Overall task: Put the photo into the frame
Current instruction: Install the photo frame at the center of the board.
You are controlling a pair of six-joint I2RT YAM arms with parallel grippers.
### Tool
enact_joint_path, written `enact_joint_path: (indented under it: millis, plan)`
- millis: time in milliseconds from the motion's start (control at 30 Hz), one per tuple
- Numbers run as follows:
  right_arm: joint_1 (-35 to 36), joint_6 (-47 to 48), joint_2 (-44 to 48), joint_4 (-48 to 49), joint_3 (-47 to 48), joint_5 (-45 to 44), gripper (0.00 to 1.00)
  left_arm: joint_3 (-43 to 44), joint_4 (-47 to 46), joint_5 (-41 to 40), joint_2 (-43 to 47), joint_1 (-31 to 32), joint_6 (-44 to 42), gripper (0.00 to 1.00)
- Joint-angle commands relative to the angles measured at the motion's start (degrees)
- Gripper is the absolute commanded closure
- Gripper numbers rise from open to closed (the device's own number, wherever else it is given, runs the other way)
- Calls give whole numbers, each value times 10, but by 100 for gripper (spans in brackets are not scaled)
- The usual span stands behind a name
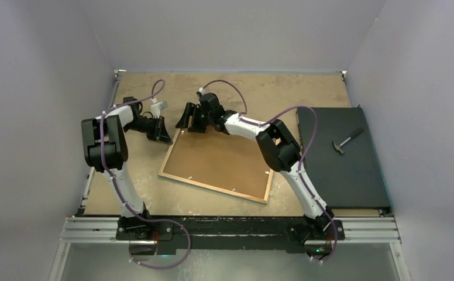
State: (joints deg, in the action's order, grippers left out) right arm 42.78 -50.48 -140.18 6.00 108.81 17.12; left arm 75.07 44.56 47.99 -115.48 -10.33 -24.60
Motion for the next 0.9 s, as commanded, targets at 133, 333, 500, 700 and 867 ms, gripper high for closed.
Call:
enact_joint_path:
  millis: [133,333,500,700,867]
  plan:
    - [-2,14,-19,-27,7,-14,35,-16,-12,-34,3,8,-23,95]
    - [5,-2,-31,-16,9,9,40,-13,-11,-33,2,8,-22,95]
    - [8,-11,-42,-9,17,26,40,-13,-11,-34,1,9,-22,95]
    - [14,-16,-53,-9,34,40,40,-10,-10,-32,0,9,-20,95]
    - [16,-20,-55,-10,36,49,40,-10,-12,-32,-2,9,-19,95]
